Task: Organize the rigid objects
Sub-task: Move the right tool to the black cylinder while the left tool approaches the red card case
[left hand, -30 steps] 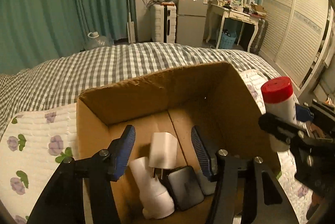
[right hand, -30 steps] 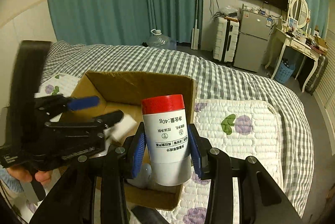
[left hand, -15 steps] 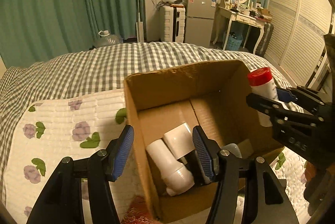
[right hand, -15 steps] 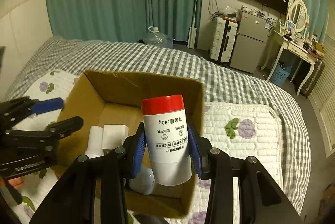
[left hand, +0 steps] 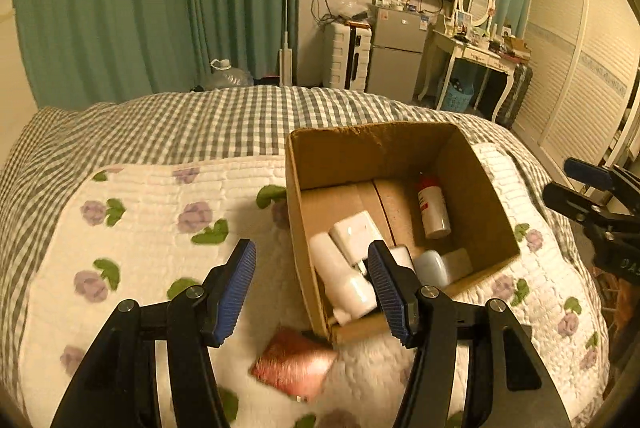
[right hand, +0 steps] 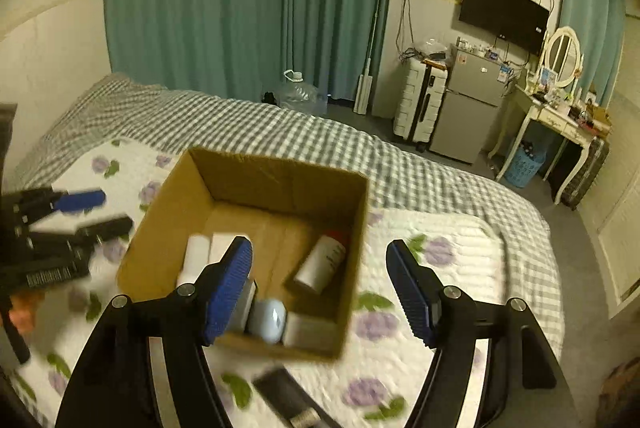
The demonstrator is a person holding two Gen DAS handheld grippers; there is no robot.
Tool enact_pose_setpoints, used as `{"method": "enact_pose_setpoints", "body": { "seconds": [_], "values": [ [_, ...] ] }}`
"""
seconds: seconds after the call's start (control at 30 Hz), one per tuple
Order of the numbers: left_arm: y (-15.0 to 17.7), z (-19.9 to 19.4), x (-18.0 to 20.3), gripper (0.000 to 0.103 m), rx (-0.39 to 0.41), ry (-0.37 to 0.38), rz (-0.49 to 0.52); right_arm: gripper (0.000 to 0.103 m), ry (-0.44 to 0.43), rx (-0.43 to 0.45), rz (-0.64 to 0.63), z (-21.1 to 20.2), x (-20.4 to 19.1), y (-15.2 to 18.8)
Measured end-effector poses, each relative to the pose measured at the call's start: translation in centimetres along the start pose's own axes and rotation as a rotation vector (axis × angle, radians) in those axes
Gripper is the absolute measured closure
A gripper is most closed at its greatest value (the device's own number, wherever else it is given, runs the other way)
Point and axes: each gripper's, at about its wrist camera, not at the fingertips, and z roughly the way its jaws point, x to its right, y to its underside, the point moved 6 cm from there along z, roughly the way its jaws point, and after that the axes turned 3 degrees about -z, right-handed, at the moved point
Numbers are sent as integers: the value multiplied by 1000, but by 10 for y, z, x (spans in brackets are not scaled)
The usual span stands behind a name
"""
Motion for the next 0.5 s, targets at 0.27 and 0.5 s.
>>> {"method": "enact_pose_setpoints", "body": {
  "seconds": [0.27,0.5],
  "values": [
    [38,-39,-2,37,14,-25,-23,22,13,-25,10,-52,15,45],
    [88,-34,-1,36,1,-99,-55,21,11,-124,2,-27,7,116]
  ]
}}
